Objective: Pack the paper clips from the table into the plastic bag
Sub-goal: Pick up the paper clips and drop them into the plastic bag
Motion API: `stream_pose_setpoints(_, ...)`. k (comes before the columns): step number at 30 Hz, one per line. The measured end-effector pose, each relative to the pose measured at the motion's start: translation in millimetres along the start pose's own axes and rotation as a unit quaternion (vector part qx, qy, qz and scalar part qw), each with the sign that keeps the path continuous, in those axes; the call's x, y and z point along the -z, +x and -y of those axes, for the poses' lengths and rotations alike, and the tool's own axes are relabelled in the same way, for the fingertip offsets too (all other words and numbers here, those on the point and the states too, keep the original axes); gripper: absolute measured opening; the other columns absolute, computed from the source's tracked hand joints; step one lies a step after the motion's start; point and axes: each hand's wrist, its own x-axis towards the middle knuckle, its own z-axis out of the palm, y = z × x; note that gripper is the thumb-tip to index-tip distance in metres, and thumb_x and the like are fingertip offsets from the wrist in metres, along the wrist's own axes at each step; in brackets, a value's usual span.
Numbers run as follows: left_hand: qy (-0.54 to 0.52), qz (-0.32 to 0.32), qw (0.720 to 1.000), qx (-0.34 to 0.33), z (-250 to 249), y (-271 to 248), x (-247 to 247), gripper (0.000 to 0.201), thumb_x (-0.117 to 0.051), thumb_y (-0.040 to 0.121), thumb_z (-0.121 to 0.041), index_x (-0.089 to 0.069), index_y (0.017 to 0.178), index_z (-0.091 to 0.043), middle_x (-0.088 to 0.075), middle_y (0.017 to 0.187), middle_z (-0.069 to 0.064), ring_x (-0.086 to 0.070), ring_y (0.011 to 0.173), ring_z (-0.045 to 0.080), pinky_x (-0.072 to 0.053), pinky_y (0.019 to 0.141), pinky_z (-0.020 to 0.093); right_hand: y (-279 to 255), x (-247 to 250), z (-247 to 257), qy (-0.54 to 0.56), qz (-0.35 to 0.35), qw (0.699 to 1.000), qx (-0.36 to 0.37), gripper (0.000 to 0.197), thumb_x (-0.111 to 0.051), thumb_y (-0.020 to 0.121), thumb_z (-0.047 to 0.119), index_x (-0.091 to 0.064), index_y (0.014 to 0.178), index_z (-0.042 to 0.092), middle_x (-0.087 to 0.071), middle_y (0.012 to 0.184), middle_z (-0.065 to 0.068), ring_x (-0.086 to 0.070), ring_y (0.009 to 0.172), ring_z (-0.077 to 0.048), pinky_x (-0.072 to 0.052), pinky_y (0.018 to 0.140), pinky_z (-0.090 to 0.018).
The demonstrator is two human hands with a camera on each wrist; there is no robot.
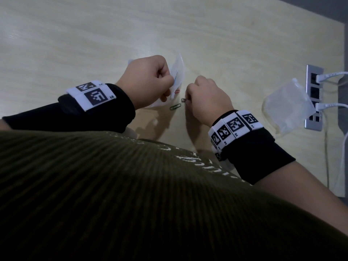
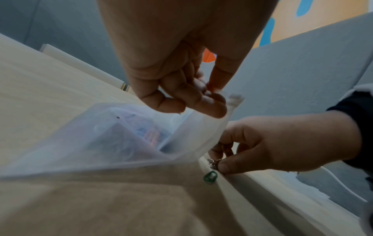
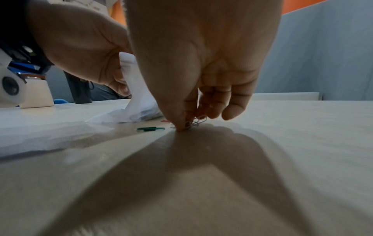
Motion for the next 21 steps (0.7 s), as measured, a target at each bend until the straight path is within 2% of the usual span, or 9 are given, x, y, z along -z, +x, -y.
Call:
stream_pose_setpoints(3,0.003,-0.002,1.0,-0.002,1,0,1,0.008,-0.053,0.081,-0.014,-0.055,0.075,-0.01,-0.069,0.063,-0.004,-0.067,0.053,0.005,-0.048,0.059,0.018,-1,-1,2,0.013,0.014,1.0,-0.003,0.017,-0.047,0.094,0.018,-0.057,0.106,0.013,-0.051,0.112,-0.01,-0.05,0.104,-0.029,-0.033,0.064,-0.033)
stream_pose_setpoints(6,0.003,-0.003,1.0,-0.003,1,0,2,0.008,-0.053,0.081,-0.014,-0.055,0.074,-0.01,-0.069,0.063,-0.004,-0.067,0.054,0.006,-0.049,0.062,0.022,-3,-1,2,0.064,0.032,0.997,-0.022,0.014,-0.049,0.091,0.019,-0.058,0.099,0.011,-0.056,0.101,-0.011,-0.055,0.092,-0.032,-0.036,0.065,-0.033)
stream_pose_setpoints(9,0.004,-0.001,1.0,-0.003,1,1,2,0.008,-0.053,0.081,-0.014,-0.055,0.075,-0.01,-0.069,0.062,-0.005,-0.067,0.054,0.006,-0.049,0.061,0.021,-5,7,0,0.155,0.051,0.984,-0.072,0.007,-0.057,0.087,0.02,-0.061,0.088,0.014,-0.058,0.083,-0.001,-0.055,0.081,-0.022,-0.038,0.068,-0.028)
stream_pose_setpoints(10,0.007,0.0,1.0,-0.004,1,1,2,0.008,-0.053,0.081,-0.014,-0.055,0.075,-0.01,-0.069,0.062,-0.005,-0.067,0.054,0.005,-0.049,0.061,0.021,-5,11,0,0.216,0.041,0.97,-0.1,0.004,-0.06,0.084,0.02,-0.062,0.082,0.016,-0.06,0.076,0.002,-0.055,0.075,-0.017,-0.041,0.067,-0.027)
stream_pose_setpoints(12,0.021,0.006,1.0,-0.008,0,0,2,0.008,-0.053,0.081,-0.014,-0.055,0.075,-0.01,-0.069,0.063,-0.004,-0.067,0.055,0.004,-0.049,0.062,0.02,-6,23,2,0.367,0.006,0.916,-0.161,0.01,-0.064,0.079,0.016,-0.061,0.069,0.018,-0.063,0.065,0.005,-0.059,0.063,-0.012,-0.05,0.065,-0.028)
stream_pose_setpoints(14,0.046,0.016,0.999,-0.02,-1,-1,0,0.01,-0.052,0.081,-0.016,-0.054,0.072,-0.013,-0.07,0.062,-0.004,-0.066,0.056,0.002,-0.049,0.075,0.021,-4,34,7,0.49,-0.006,0.849,-0.197,0.016,-0.064,0.078,0.012,-0.059,0.063,0.017,-0.064,0.061,0.002,-0.064,0.059,-0.012,-0.055,0.06,-0.03)
stream_pose_setpoints(16,0.075,0.021,0.996,-0.041,-1,-2,-2,0.012,-0.052,0.08,-0.019,-0.052,0.069,-0.016,-0.07,0.059,-0.005,-0.064,0.057,-0.001,-0.047,0.089,0.034,-1,45,13,0.558,0.012,0.802,-0.215,0.023,-0.062,0.079,0.007,-0.057,0.057,0.014,-0.061,0.059,-0.004,-0.063,0.06,-0.017,-0.054,0.06,-0.028)
stream_pose_setpoints(18,0.086,0.03,0.995,-0.049,-2,-3,-2,0.012,-0.052,0.082,-0.02,-0.053,0.069,-0.017,-0.069,0.059,-0.006,-0.063,0.059,-0.001,-0.048,0.087,0.036,2,53,19,0.584,0.035,0.781,-0.22,0.029,-0.062,0.08,0.002,-0.055,0.053,0.01,-0.057,0.057,-0.009,-0.06,0.06,-0.023,-0.058,0.065,-0.033)
stream_pose_setpoints(21,0.09,0.035,0.994,-0.05,-2,-3,-1,0.012,-0.054,0.084,-0.019,-0.055,0.073,-0.014,-0.068,0.06,-0.007,-0.065,0.059,0.002,-0.049,0.073,0.024,5,56,24,0.56,0.031,0.8,-0.214,0.028,-0.068,0.082,0.005,-0.06,0.055,0.007,-0.061,0.058,-0.011,-0.062,0.06,-0.024,-0.061,0.073,-0.04)
